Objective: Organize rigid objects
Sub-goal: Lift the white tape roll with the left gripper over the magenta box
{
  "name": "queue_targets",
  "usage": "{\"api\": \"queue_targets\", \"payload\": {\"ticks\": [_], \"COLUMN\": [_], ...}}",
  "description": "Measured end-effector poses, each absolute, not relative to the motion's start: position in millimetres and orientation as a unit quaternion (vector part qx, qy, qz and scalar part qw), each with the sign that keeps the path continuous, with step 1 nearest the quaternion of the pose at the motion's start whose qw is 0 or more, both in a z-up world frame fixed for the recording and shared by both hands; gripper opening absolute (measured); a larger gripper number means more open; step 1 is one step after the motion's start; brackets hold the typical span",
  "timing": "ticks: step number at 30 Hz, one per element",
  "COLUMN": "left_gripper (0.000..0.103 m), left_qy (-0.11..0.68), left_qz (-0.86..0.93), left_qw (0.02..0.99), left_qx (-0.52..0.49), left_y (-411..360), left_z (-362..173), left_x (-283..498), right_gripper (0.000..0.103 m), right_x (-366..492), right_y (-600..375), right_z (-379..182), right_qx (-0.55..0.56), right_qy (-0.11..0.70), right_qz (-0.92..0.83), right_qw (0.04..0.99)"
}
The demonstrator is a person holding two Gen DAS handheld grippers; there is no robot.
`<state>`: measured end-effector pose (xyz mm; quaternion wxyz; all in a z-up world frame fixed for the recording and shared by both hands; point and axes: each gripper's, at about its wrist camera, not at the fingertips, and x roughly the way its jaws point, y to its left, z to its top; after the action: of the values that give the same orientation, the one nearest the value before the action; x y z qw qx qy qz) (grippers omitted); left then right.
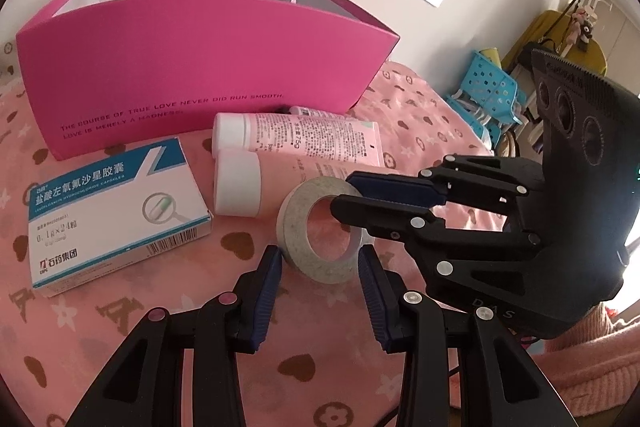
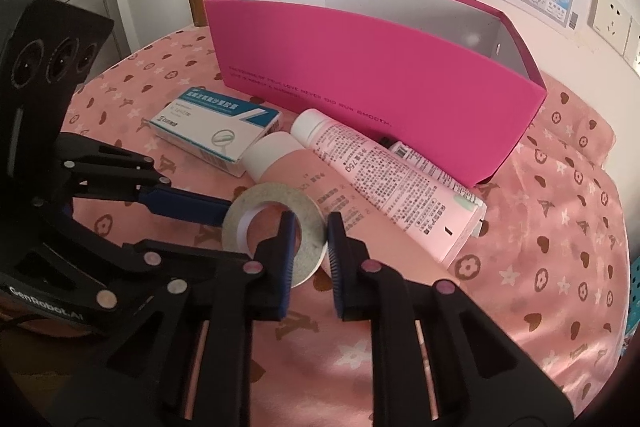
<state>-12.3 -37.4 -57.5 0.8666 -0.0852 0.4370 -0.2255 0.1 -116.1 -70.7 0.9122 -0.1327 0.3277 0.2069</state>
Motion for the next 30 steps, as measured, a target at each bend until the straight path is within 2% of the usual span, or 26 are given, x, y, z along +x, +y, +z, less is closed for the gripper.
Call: {"api": "queue_targets", "payload": {"ticks": [13,30], "left_gripper": [0.039,0.039], "left_qy": [0.397,0.321], "left_qz": [-0.238,-0.238], "left_qw": [0.884,0.917], "left_qx": [-0.062,-0.004], "left_y": [-41.5,-51.5], "left_z": [-28.7,42.7], "left_x": [-6.8,42.2], "right_gripper": [0.017,0.017], "right_x": [-1.5,33.2], "right_y": [-137.6,-155.9], "right_z": [-44.0,36.1], "right_qx": [-0.092,-0.099], "right_qy": [0.310,0.234], "right_qz": [0.217,0.209], "right_qw": [0.921,0.944]}}
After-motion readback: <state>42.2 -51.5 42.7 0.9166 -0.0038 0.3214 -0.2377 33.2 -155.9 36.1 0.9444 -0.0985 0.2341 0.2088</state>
